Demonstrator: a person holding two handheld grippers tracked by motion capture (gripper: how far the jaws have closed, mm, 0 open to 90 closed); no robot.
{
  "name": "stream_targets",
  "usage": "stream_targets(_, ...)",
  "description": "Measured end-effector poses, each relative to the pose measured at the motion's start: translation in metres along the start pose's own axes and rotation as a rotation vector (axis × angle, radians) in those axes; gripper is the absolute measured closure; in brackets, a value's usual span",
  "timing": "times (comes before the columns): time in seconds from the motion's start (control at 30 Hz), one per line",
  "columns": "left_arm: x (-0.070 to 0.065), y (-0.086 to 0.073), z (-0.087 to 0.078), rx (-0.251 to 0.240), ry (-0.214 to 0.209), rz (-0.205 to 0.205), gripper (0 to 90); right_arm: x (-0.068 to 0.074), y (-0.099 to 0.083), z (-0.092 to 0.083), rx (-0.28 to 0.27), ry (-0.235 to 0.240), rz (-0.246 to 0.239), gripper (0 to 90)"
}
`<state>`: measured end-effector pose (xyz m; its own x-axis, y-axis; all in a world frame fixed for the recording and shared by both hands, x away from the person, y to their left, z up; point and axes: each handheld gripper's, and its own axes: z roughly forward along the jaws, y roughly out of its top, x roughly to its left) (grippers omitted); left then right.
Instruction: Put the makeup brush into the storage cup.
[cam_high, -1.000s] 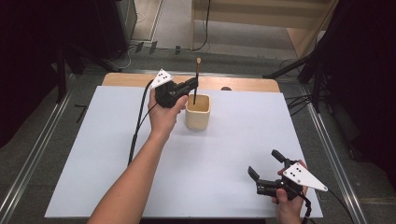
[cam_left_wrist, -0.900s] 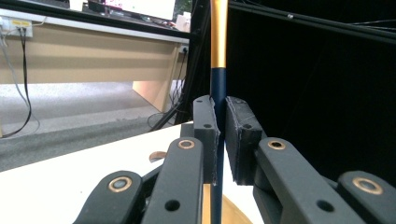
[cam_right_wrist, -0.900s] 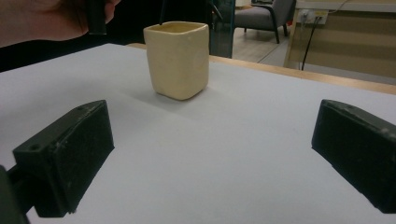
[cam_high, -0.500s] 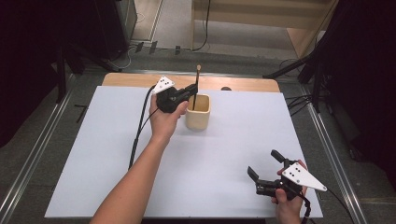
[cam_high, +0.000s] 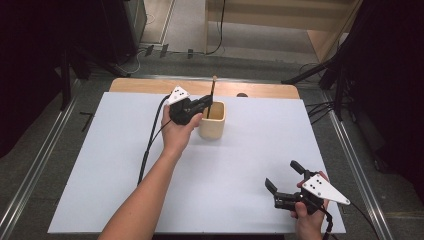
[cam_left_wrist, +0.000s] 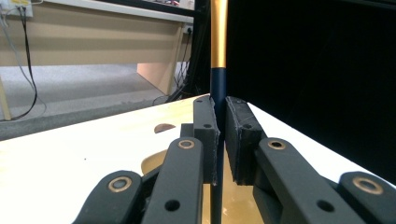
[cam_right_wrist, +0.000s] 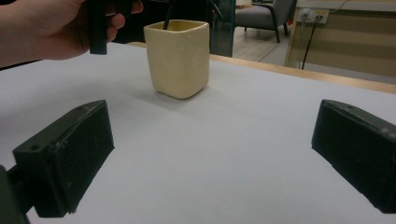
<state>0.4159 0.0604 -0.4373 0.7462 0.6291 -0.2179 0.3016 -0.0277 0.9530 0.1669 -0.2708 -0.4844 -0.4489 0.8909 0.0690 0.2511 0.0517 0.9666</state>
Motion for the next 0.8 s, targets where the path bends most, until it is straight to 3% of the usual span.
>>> stream_targets(0.3,0.004,-0.011,0.001,0.023,0.011,-0.015,84.3,0.0,0.0,0.0,0.001,-0.001,-0.001,0.0)
stream_targets(0.53,0.005,-0.012,0.0,0.038,-0.005,-0.028,83.2,0.0,0.0,0.001,0.001,0.002,-0.004,0.0)
stream_targets(0.8,0.004,-0.008,-0.007,0.048,-0.047,-0.038,63.1,-0.001,-0.001,0.001,0.003,0.0,-0.007,0.0)
